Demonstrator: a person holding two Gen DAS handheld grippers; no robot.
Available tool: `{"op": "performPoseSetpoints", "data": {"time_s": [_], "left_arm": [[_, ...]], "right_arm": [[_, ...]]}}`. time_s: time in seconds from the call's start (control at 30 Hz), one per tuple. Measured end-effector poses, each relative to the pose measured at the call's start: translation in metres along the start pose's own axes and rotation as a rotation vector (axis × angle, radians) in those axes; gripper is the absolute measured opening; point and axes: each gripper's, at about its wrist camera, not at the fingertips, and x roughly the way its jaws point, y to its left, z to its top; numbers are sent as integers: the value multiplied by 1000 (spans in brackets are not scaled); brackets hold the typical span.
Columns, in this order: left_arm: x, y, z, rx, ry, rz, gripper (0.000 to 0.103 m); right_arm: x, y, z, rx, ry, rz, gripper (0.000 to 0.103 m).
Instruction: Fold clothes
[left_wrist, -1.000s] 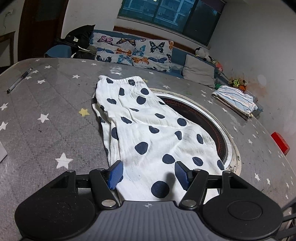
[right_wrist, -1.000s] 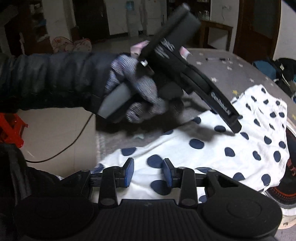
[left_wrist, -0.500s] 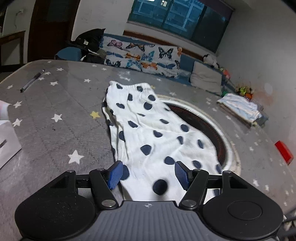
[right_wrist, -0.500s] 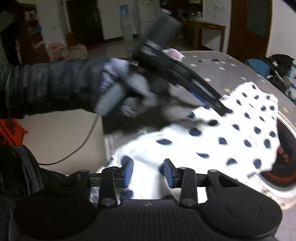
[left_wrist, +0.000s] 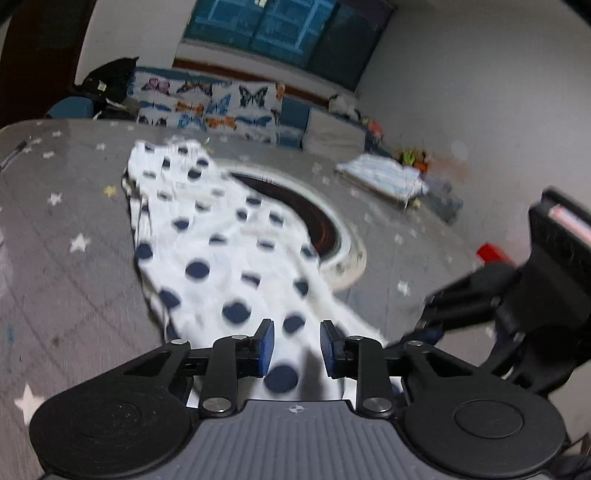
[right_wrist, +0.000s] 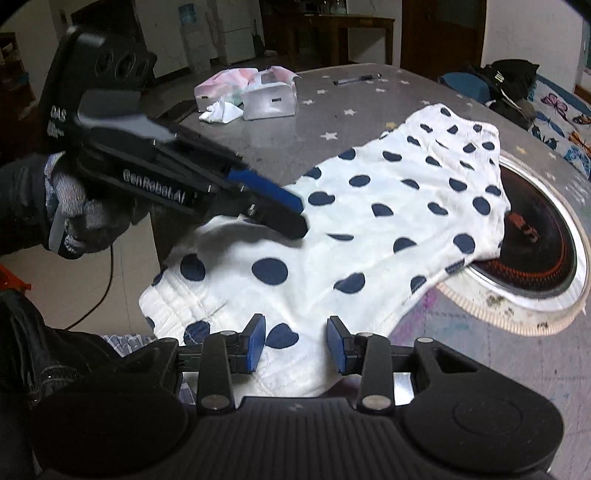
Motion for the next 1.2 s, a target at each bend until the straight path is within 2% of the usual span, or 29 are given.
{"op": "performPoseSetpoints", "data": {"time_s": [0.2, 0.47, 0.73, 0.93, 1.03, 1.13, 1.2], "left_arm": [[5, 15, -11, -36, 42, 27, 24], [-3, 3, 1, -3, 8, 17, 25], [6, -1, 0, 6, 44, 1, 25], [10, 3, -1, 4, 71, -1, 25], [12, 6, -2, 3, 85, -2, 25], [14, 8, -3, 2, 99, -3, 25], [13, 6, 2, 13, 93, -7, 27]], "right_arm": [[-4, -1, -7, 9, 14, 6, 37], [-21, -25, 25, 11, -41, -48, 37], [10, -76, 65, 58, -61, -132, 37], [36, -104, 78, 108, -77, -153, 37], [52, -128, 78, 167, -45, -198, 37], [55, -147, 79, 216, -28, -215, 37], [50, -151, 85, 216, -53, -213, 37]]}}
